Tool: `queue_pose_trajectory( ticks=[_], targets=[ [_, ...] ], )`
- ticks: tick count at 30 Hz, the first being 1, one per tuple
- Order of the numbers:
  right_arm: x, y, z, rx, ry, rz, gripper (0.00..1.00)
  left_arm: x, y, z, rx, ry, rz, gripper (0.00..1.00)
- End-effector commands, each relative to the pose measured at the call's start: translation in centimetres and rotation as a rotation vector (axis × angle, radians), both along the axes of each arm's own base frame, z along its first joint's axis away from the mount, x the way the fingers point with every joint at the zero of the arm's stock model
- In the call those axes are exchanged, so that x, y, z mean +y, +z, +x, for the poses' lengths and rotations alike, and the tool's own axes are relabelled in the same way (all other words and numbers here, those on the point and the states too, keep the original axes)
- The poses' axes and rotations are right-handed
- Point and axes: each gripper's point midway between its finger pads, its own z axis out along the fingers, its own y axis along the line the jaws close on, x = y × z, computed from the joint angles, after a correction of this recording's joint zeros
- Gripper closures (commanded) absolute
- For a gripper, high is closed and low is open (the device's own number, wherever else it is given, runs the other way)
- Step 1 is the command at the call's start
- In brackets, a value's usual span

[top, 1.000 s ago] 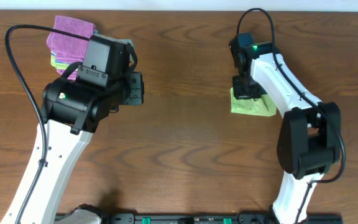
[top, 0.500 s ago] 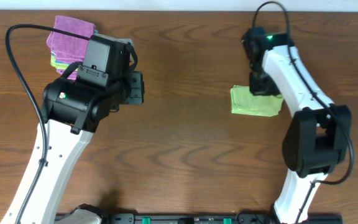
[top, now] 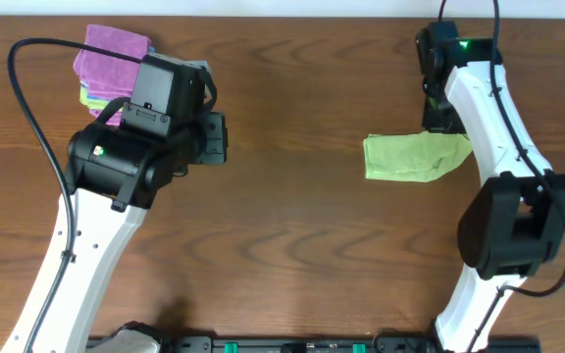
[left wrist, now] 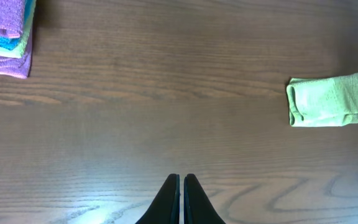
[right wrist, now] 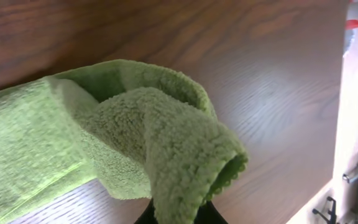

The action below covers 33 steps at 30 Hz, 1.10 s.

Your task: Fold the cloth

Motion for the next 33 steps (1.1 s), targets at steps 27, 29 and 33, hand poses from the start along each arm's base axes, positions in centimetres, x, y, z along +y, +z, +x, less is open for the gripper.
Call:
queue_pose_trajectory(
  ticks=[27, 29, 33],
  targets=[
    [10.4, -7.1, 0.6, -0.025, 0.241, 0.119, 0.98, 0.1, 0.3, 0.3, -0.022, 0.000, 0.008, 0.94],
    [11.5, -7.8, 0.3, -0.011, 0.271, 0.160, 0.98, 0.2, 0.3, 0.4, -0.021, 0.000, 0.008, 0.94],
    [11.9, -8.9, -0.4, 0.016, 0.279, 0.192, 0.99, 0.2, 0.3, 0.4, -0.021, 0.000, 0.008, 0.94]
  ],
)
